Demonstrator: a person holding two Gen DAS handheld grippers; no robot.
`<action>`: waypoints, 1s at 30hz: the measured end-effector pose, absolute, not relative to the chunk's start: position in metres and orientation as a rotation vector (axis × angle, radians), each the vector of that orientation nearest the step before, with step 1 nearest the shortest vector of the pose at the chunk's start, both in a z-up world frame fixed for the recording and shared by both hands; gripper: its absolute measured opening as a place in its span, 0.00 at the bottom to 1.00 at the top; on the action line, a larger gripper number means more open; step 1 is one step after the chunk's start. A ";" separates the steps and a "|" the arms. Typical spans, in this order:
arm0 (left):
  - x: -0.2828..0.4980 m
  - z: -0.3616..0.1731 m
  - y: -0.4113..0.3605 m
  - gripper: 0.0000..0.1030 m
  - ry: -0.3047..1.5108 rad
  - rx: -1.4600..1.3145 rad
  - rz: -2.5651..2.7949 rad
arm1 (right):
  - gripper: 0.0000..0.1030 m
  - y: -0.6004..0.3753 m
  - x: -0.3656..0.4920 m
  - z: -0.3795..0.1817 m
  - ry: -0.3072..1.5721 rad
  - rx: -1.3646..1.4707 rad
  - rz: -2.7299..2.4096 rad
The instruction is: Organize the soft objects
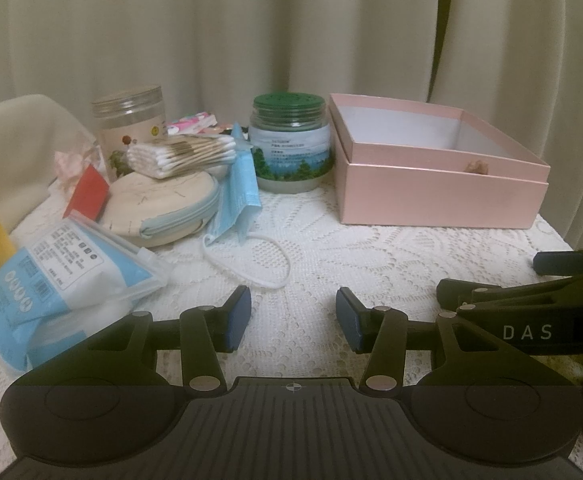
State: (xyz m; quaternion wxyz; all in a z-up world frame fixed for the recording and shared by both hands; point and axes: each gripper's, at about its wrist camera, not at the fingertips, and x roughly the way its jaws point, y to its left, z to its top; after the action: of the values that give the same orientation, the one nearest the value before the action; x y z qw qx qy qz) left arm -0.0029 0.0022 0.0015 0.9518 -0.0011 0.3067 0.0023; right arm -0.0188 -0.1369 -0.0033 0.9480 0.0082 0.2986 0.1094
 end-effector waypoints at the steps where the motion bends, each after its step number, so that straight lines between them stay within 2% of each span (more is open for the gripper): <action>1: -0.003 0.001 0.002 0.51 0.623 -0.002 0.005 | 1.00 -0.137 -0.019 -0.003 0.608 0.016 0.223; 13: -0.003 0.002 0.004 0.50 0.625 0.001 -0.005 | 1.00 -0.137 -0.019 -0.003 0.609 0.018 0.226; 17: -0.003 0.006 0.007 0.45 0.650 0.021 -0.046 | 1.00 -0.139 -0.011 0.000 0.661 -0.001 0.258; 21: -0.002 0.018 0.027 0.34 0.688 -0.069 -0.081 | 1.00 -0.136 0.000 0.008 0.773 -0.014 0.268; 23: -0.005 0.027 0.035 0.33 0.691 -0.091 -0.065 | 1.00 -0.134 0.003 0.009 0.804 -0.024 0.259; 29: -0.053 0.064 0.087 0.32 0.527 -0.097 -0.166 | 1.00 -0.124 0.007 0.017 0.870 -0.022 0.232; 30: -0.063 0.070 0.101 0.32 0.496 -0.098 -0.165 | 0.97 -0.123 0.006 0.019 0.869 -0.006 0.215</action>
State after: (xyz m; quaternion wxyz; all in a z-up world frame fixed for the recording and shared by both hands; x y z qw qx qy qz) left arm -0.0628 0.1014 0.0701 0.9648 -0.0486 0.2450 -0.0816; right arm 0.0059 -0.1226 0.0188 0.9015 -0.0028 0.4202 0.1040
